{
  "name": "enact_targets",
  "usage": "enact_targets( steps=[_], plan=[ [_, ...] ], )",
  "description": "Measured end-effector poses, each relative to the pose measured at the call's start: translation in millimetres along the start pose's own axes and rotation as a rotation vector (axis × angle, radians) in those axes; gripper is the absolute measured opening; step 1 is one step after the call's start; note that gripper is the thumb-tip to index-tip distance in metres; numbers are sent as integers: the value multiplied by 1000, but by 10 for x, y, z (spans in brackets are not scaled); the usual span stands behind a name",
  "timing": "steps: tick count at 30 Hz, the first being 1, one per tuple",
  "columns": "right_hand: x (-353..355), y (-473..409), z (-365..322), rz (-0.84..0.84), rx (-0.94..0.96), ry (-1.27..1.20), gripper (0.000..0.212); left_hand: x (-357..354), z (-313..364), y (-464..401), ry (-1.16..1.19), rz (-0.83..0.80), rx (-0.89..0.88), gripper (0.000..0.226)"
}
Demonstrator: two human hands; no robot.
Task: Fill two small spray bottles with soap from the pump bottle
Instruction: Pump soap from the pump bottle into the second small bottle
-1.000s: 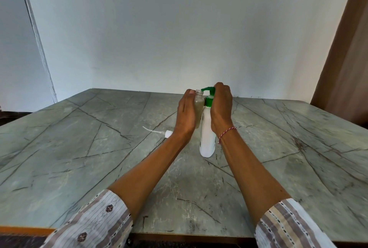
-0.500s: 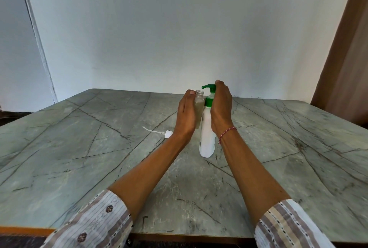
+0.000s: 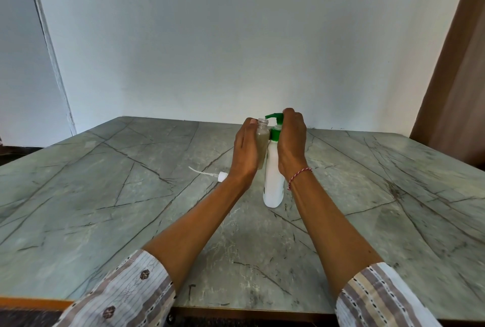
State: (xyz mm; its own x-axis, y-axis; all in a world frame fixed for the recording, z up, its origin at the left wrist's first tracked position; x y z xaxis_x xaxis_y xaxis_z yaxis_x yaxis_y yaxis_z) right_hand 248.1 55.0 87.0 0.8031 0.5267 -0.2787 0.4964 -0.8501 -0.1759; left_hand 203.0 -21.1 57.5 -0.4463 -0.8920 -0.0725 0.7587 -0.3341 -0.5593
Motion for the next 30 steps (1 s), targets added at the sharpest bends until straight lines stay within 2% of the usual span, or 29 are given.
enact_targets(
  steps=[2,5,7,9,11,15,18,19,22,27,30],
  plan=[
    [4,-2,2,-1,4,-3,24,-11,-25,-21,-11,-9,15,18],
    [4,-4,11,-9,7,-9,24,-2,-47,-23,-5,-5,-12,24],
    [2,-8,12,-12,2,-8,24,-8,-100,-26,1,-23,-4,20],
    [2,-12,10,-11,-4,-9,23,-17,-117,-31,16,-24,7,31],
    [2,-25,15,-11,-9,-9,24,-8,-72,-19,20,-26,-7,20],
    [-4,-39,42,1,-7,13,27,7,-16,-4,38,-10,-47,28],
    [-13,-26,54,-2,2,26,29,7,-83,-27,32,-13,-39,21],
    [-11,-19,53,10,9,40,31,4,-108,-25,41,-23,-20,20],
    [6,-18,44,62,83,88,40,7,-109,-34,53,-12,30,47],
    [134,-81,25,200,176,235,38,6,-128,-56,74,-15,96,52],
    [215,-126,55,246,204,326,37,33,-117,-62,102,3,61,44]
  ],
)
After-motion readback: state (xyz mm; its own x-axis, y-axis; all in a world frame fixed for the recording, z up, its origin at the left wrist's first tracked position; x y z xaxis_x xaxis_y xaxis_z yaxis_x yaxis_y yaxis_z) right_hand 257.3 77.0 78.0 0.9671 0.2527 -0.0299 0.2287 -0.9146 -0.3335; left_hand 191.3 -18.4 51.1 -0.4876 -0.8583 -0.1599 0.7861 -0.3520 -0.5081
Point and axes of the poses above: each hand's wrist, its own y-axis away from the middle knuckle, its own x-axis out of the back of the hand, z = x × y, the point moved 4 cm from there along -y, towards the middle knuckle, and after that the axes turned 12 degrees about -x, right-handed, at the moved point
